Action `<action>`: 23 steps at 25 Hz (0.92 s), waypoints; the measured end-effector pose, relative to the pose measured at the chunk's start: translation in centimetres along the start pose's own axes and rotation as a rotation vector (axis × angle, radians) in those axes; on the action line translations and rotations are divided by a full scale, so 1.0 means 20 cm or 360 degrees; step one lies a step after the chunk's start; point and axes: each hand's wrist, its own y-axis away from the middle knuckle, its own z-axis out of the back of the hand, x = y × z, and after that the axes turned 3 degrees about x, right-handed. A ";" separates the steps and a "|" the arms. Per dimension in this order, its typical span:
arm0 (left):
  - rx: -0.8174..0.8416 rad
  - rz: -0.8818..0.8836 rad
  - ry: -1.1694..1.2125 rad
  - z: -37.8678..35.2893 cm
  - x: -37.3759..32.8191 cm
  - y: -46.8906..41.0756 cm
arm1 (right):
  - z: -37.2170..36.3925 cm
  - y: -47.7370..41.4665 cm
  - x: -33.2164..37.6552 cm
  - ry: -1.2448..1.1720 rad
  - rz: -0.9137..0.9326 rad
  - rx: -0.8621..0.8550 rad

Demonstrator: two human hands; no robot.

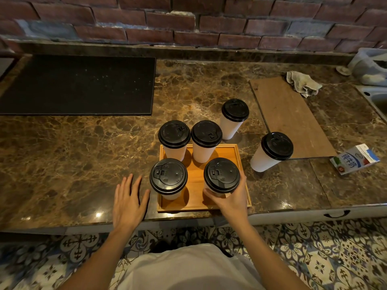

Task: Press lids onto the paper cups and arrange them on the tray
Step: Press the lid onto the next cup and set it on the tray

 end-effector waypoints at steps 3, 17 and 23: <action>0.0006 0.0009 0.0010 0.01 0.00 0.00 | -0.05 0.01 0.02 0.0003 -0.0032 0.0070; 0.0025 0.0065 0.0019 0.04 -0.04 -0.02 | 0.02 -0.02 0.07 -0.0004 -0.0064 0.0546; -0.0006 0.0166 -0.0048 0.03 -0.14 -0.06 | 0.30 -0.26 0.12 -0.0182 -0.0202 0.0095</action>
